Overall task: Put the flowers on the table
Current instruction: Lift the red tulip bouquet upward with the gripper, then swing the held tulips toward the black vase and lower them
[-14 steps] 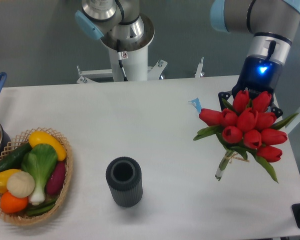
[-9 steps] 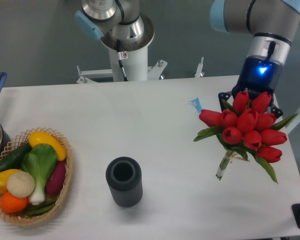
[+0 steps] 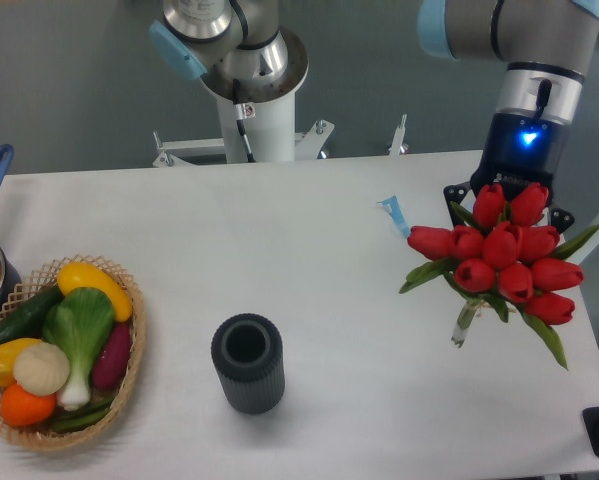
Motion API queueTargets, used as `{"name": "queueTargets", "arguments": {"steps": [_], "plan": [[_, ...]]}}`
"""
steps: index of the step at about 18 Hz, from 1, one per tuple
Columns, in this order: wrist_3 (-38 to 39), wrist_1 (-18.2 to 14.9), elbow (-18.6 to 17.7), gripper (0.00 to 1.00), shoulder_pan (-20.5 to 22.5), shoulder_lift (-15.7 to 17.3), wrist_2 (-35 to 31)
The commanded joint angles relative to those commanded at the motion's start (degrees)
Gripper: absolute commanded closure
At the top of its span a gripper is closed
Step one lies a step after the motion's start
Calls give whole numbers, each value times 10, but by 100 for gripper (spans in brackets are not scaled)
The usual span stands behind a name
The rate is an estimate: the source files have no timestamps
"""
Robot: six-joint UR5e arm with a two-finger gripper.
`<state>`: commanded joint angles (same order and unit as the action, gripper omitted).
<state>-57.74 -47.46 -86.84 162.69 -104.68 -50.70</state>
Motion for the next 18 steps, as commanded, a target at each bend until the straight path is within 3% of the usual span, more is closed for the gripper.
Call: {"name": "queueTargets", "arguments": {"steps": [5, 8, 14, 18], "plan": [[-1, -3, -4, 74, -42, 0, -132], [-5, -4, -11, 74, -81, -5, -248], [-63, -29, -10, 74, -156, -51, -470], [-70, -29, -11, 74, -177, -87, -542]]}}
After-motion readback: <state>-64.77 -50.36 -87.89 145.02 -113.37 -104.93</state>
